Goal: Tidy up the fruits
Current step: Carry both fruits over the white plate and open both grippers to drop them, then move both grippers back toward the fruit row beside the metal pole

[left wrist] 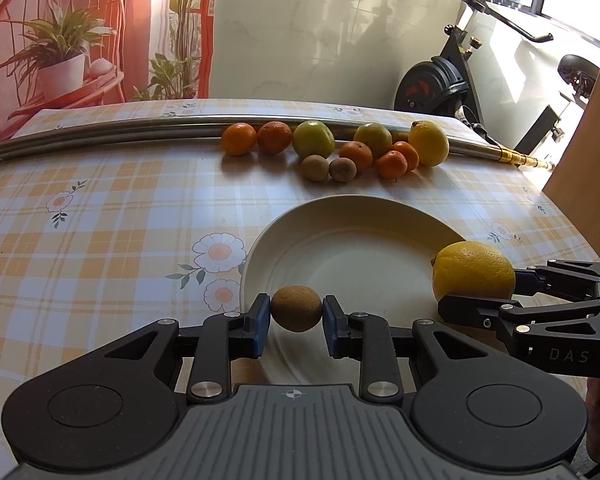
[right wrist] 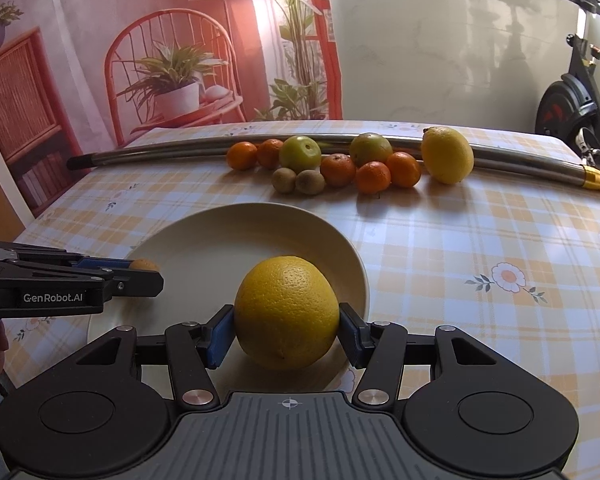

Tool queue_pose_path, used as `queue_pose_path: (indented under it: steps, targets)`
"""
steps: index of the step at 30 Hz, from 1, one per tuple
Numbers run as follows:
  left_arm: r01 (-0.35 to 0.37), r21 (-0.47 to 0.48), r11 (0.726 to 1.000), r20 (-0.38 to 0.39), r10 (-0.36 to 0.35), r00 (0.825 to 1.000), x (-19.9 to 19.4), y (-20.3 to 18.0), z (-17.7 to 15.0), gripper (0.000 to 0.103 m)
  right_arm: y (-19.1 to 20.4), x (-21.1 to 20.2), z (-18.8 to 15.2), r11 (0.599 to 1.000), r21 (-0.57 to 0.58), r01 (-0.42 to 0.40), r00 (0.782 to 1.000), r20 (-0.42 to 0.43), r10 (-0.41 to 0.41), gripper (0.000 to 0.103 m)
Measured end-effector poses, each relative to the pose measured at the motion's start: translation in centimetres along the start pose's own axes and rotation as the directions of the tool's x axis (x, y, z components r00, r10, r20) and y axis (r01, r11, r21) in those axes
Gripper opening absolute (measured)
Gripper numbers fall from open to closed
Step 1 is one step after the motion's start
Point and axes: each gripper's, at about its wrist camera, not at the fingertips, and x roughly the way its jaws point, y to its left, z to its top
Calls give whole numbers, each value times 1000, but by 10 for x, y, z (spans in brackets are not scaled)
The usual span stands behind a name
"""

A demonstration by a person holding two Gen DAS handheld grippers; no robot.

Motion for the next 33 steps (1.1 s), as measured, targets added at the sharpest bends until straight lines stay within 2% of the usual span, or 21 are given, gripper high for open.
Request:
queue_pose_path:
  steps: [18,22,33]
  targets:
    - [-4,17,1000,-10,4,1000,2,-4,-2,30,-3,-4,2,1000,3,6,1000,23,-6,52]
    - [17,20,1000,-11,-17,1000,2,-6,-2,43,-3,-4,2,1000,2,6,1000,23,-6,52]
    - [32,-29,999,9,-32,999,-4,-1,4,46,-11,-16,7,999,34,-10,996,89,7,52]
